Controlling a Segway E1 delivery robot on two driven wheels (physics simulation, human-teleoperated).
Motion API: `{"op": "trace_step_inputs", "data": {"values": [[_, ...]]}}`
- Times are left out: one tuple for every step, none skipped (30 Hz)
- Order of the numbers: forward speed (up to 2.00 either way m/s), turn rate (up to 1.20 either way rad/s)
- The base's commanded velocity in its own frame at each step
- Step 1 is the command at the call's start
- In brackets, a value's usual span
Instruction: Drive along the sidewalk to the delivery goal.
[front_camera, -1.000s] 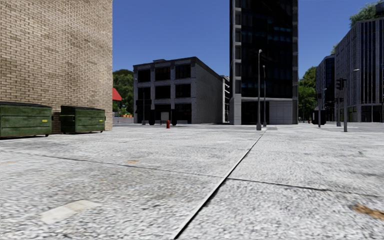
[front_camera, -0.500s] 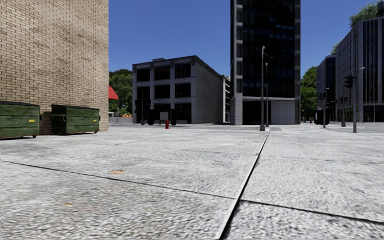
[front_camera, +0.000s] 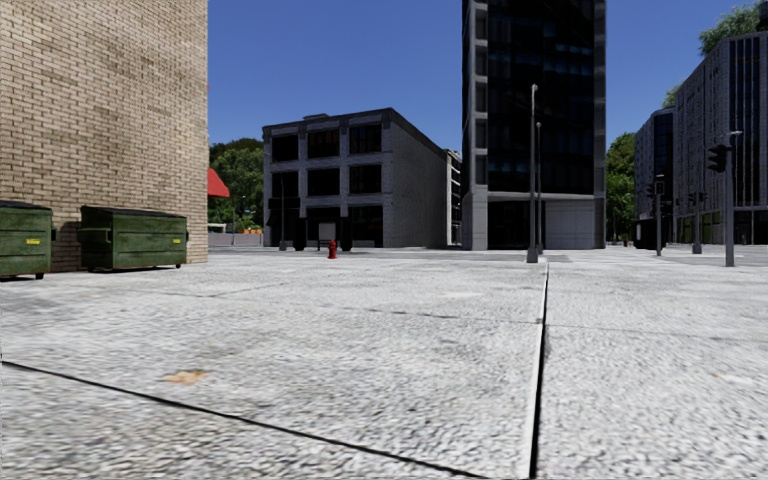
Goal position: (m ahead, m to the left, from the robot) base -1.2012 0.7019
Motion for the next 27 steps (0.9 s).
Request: {"op": "trace_step_inputs", "data": {"values": [[1.29,0.0],[1.27,0.0],[1.22,0.0],[1.01,0.0],[0.67,0.0],[0.67,0.0],[0.28,0.0],[0.0,0.0],[0.0,0.0],[0.0,0.0],[0.0,0.0],[0.0,0.0],[0.0,0.0],[0.0,0.0],[0.0,0.0],[0.0,0.0],[0.0,0.0],[0.0,0.0],[0.0,0.0],[0.0,0.0],[0.0,0.0],[0.0,0.0],[0.0,0.0],[0.0,0.0],[0.0,0.0],[0.0,0.0],[0.0,0.0]]}}
